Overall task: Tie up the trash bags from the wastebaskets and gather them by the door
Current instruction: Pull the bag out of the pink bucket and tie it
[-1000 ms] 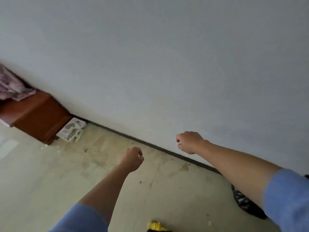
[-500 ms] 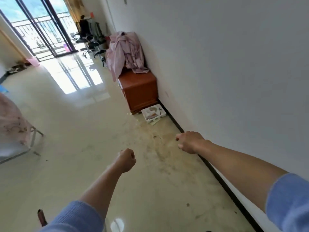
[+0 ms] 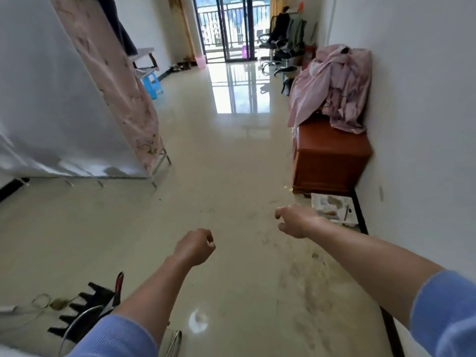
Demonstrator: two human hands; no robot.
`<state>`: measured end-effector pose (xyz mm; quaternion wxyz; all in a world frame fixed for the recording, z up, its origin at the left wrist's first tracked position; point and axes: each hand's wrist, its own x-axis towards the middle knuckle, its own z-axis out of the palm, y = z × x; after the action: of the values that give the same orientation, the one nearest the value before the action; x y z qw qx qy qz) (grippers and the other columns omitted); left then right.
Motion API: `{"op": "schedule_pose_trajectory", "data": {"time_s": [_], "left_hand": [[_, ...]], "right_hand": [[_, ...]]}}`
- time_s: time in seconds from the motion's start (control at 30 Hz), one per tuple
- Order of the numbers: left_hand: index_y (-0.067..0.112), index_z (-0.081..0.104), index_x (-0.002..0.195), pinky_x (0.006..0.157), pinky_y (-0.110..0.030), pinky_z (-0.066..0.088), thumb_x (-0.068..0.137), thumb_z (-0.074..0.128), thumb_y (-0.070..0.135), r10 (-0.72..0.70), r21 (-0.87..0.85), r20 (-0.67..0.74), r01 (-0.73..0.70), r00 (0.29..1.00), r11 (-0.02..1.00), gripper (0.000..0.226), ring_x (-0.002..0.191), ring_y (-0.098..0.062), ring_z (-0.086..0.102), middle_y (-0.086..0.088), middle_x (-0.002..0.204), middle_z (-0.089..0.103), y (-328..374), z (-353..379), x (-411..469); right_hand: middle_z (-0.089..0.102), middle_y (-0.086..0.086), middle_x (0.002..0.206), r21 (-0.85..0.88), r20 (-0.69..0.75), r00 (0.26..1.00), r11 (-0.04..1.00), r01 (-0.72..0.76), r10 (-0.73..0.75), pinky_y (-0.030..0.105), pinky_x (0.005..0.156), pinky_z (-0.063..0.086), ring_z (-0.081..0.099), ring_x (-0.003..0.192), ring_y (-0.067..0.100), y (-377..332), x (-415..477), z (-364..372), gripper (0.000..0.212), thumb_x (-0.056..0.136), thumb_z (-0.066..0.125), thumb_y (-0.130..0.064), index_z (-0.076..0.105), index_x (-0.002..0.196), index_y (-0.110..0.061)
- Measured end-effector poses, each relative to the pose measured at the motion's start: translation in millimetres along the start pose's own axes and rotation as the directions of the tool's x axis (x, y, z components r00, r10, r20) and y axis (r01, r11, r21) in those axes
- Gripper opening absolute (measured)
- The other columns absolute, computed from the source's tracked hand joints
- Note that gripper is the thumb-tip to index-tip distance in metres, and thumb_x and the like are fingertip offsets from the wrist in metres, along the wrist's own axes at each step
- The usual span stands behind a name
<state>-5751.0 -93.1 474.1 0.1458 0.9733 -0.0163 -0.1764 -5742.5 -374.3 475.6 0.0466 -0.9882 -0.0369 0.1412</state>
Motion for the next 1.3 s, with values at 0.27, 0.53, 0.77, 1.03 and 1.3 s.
{"op": "schedule_pose_trajectory", "data": {"time_s": [0.27,0.53,0.77,1.03,1.3], "left_hand": [[0.016,0.069,0.104,0.08,-0.028,0.047,0.088,0.053,0.022,-0.299,-0.077,0.006,0.299,0.954,0.951,0.024,0.104,-0.024,0.062,-0.007,0.114,0.068,-94,-34,71],[0.018,0.071,0.097,0.081,-0.029,0.05,0.083,0.055,0.022,-0.454,-0.186,0.003,0.446,0.891,0.875,0.022,0.1,-0.024,0.064,-0.006,0.107,0.072,-210,-106,199],[0.019,0.07,0.097,0.083,-0.031,0.053,0.085,0.054,0.025,-0.553,-0.258,-0.024,0.529,0.833,0.808,0.022,0.097,-0.025,0.065,-0.005,0.105,0.072,-303,-195,289],[0.018,0.07,0.094,0.082,-0.031,0.053,0.084,0.056,0.026,-0.706,-0.346,-0.032,0.654,0.708,0.672,0.019,0.093,-0.024,0.066,-0.004,0.102,0.072,-450,-264,385],[0.013,0.068,0.096,0.081,-0.033,0.051,0.086,0.054,0.023,-0.813,-0.457,-0.086,0.702,0.576,0.546,0.02,0.093,-0.025,0.065,-0.006,0.101,0.071,-588,-367,455]], "right_hand": [[0.057,0.004,0.129,-0.067,0.108,0.941,0.942,0.329,-0.321,0.03,0.077,0.042,0.057,0.113,0.024,-92,176,-37,0.04,0.094,0.05,-0.036,0.052,0.133,-0.027],[0.058,0.004,0.126,-0.117,0.148,0.861,0.856,0.504,-0.486,0.03,0.079,0.042,0.057,0.111,0.024,-218,360,-76,0.04,0.093,0.05,-0.037,0.052,0.131,-0.028],[0.059,0.003,0.125,-0.12,0.159,0.812,0.805,0.581,-0.562,0.029,0.076,0.039,0.058,0.11,0.025,-338,501,-118,0.04,0.093,0.05,-0.039,0.052,0.131,-0.029],[0.06,0.005,0.125,-0.183,0.195,0.66,0.635,0.751,-0.725,0.035,0.085,0.045,0.058,0.111,0.026,-516,669,-129,0.04,0.093,0.051,-0.037,0.052,0.131,-0.027],[0.06,0.006,0.126,-0.229,0.283,0.531,0.481,0.846,-0.799,0.035,0.088,0.047,0.058,0.112,0.026,-716,831,-168,0.037,0.094,0.05,-0.035,0.053,0.129,-0.024]]}}
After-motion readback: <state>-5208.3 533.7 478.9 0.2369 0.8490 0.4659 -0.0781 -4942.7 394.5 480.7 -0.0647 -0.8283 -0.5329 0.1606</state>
